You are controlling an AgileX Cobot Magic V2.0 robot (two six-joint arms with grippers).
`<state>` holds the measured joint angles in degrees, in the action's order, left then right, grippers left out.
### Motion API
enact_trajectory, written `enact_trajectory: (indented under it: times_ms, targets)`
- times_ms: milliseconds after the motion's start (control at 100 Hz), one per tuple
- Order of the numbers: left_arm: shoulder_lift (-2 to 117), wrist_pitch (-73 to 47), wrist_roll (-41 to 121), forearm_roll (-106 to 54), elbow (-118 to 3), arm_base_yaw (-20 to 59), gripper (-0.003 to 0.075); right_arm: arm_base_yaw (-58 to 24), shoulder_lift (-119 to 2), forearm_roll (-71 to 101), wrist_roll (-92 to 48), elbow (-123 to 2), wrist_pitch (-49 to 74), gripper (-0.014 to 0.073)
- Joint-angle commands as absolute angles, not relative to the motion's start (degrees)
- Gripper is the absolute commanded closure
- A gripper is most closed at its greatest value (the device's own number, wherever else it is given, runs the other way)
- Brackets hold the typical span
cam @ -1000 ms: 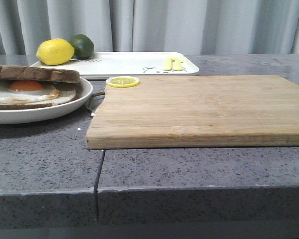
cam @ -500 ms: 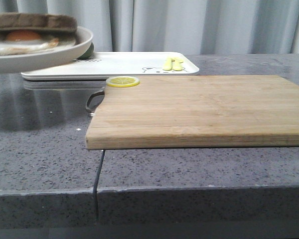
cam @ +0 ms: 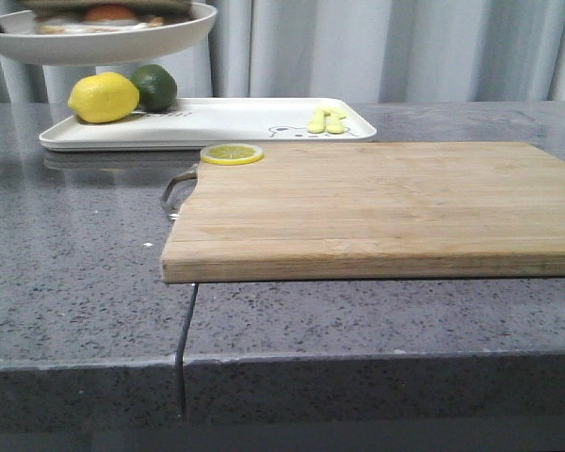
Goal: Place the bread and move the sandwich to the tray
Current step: 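Lift the sandwich plate with the left gripper toward the tray, then lower the plate onto the bear-print tray with the left gripper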
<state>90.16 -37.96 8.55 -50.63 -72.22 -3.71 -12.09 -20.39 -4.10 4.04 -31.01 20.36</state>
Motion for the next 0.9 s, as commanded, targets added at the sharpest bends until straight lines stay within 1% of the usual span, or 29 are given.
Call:
enact_trajectory:
  times_ms: [0,230,440,700,890]
  targets:
    - [92.17,-38.68,8.26,-53.91,-80.11,-1.89,0.0739,-11.72,-20.79,-4.88,3.84,-32.39,15.49,0.0148]
    - [103.49,-42.88,8.15,-53.83,-94.71,0.73,0.0739,-11.72,-20.79,-4.88,3.84,-32.39,15.80,0.0148]
    - [111.40,-43.42,8.04,-53.83,-103.64,1.33,0.0739,-11.72,-20.79,-4.88,3.84,-32.39,15.87,0.0148]
    - [117.76,-41.79,7.41,-53.69,-108.31,1.33,0.0739,-11.72,-20.79,-4.88,3.84,-32.39,15.81,0.0148]
    - [120.39,-40.27,6.10,-53.13,-108.86,1.33,0.0739,-11.72,-20.79,-4.88,3.84,-32.39,15.81,0.0148]
